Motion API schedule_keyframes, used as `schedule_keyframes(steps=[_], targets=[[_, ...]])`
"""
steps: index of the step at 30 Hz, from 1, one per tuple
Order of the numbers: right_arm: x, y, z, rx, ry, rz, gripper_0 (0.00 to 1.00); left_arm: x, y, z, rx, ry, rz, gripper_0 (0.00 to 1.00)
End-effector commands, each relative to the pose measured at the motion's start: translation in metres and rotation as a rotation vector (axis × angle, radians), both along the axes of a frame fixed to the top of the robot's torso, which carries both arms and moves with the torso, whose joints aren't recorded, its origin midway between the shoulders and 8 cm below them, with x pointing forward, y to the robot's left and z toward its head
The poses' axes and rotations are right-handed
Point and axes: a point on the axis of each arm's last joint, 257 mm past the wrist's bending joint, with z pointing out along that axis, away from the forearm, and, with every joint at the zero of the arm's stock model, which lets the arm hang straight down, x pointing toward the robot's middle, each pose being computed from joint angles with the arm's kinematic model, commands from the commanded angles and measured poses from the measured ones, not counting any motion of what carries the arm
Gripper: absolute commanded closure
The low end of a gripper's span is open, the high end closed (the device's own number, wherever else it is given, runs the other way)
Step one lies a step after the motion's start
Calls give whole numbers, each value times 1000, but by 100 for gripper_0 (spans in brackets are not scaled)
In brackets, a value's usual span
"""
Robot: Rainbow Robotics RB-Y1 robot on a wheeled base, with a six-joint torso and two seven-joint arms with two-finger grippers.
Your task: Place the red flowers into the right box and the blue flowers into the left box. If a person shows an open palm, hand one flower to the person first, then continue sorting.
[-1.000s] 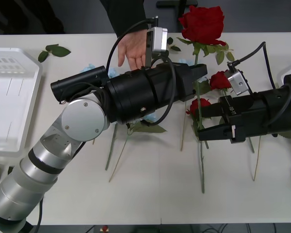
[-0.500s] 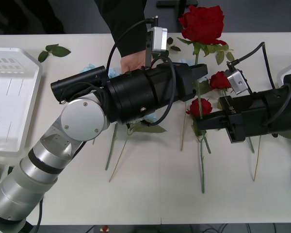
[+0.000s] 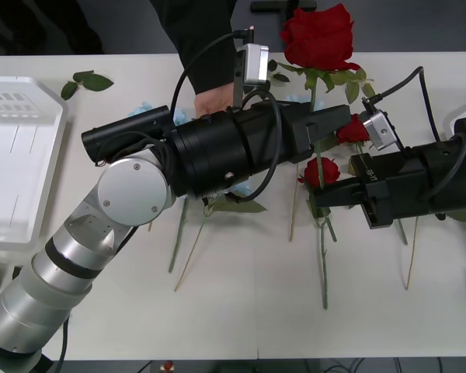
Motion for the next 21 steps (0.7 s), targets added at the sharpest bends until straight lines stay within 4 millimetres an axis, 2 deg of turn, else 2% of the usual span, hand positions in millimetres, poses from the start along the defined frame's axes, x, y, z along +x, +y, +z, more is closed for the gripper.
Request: schedule_keyframes(steps=[1,6,11,15,21], targets=[[4,8,28,28,-63,7,100,-3,0,10,20,-55,-7,0],[11,-2,35,31,-87,-22,100,-3,1,10,20,-55,-7,0],[27,-9,50,56,-172,-71,100,-3,1,11,16,-51,-10,0],[49,-10,67,84,-319,-119,100,-3,1,11,15,-51,-8,0],[94,-5,103,78,-601,-214,100,-3,1,11,16,-51,-10,0]])
